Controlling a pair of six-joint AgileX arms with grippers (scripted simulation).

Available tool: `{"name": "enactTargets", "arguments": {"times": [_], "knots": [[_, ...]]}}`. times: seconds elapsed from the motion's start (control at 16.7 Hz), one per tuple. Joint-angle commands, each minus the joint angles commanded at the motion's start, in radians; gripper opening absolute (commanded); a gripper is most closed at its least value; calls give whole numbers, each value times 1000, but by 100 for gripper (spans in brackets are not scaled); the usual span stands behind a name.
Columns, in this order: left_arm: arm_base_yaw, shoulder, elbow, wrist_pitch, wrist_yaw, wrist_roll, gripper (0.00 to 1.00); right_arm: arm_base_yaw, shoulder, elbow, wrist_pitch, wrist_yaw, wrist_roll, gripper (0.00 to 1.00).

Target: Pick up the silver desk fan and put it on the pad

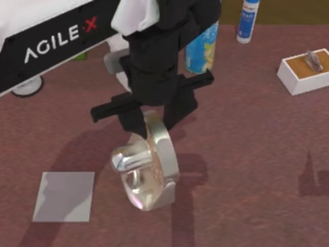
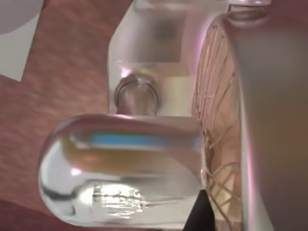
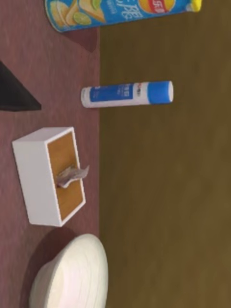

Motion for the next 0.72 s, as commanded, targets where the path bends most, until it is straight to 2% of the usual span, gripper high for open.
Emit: {"name": "enactTargets", "arguments": {"times": [0.3,0.72], "knots": [[65,-100,-97,14,-6,441,0,0,0,0,0,0,0,100],[189,-280,-277,45,-11,1259,0,0,0,0,0,0,0,100]]}}
